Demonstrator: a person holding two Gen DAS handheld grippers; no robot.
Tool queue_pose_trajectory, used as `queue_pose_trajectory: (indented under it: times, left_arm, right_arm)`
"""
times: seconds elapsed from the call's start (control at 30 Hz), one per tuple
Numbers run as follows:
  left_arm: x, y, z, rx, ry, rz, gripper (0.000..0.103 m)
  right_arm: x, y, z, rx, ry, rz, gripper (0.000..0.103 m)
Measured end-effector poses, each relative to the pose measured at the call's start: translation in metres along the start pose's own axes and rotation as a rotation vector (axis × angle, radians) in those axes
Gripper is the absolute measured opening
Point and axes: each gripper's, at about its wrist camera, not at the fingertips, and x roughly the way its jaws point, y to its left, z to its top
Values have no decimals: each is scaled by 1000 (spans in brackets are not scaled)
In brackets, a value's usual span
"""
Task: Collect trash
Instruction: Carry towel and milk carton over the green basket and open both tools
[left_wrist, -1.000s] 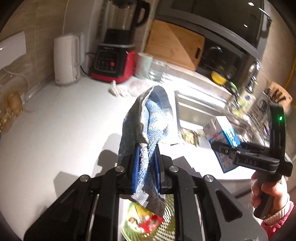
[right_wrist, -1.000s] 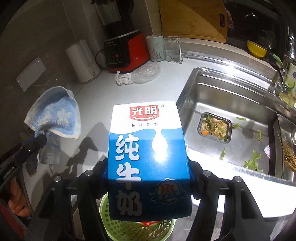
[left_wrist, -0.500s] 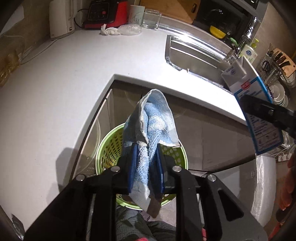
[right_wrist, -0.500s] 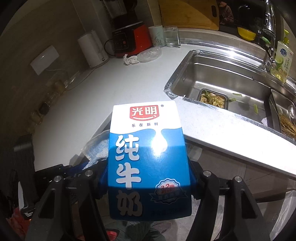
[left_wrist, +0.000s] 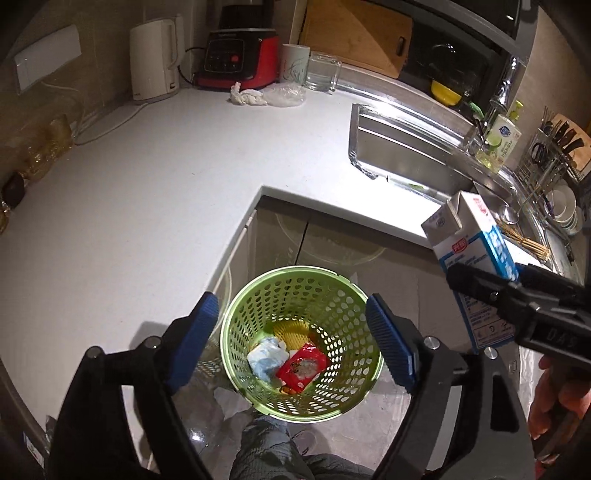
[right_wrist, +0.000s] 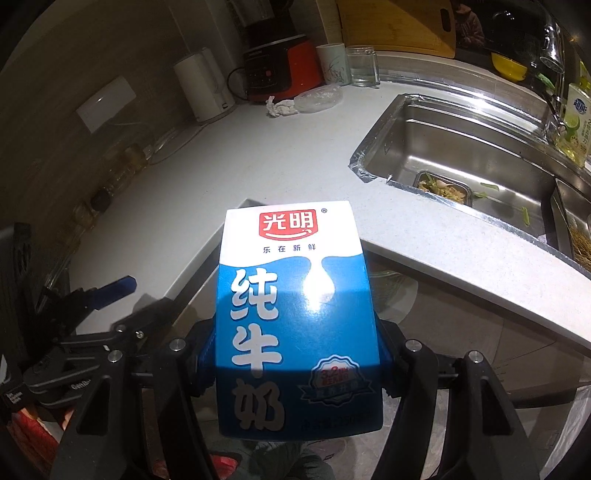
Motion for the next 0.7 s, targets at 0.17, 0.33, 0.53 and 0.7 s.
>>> queue_pose_trajectory:
  times: [0.17, 0.33, 0.53, 0.7]
  left_arm:
    - [-26, 18, 2, -7, -52, 69, 86]
    - [-42, 35, 1, -54, -75, 112, 90]
    - [-52, 43, 4, -74, -89, 129, 91]
    - [-62, 41, 13, -68, -116, 129, 92]
  right_arm:
    - [25, 15, -10, -42, 37, 20, 66]
    - [57, 31, -21, -95, 99, 7, 73]
    - [55, 43, -18, -121, 87, -19, 92]
    - [27, 47, 0, -124, 23, -70, 97]
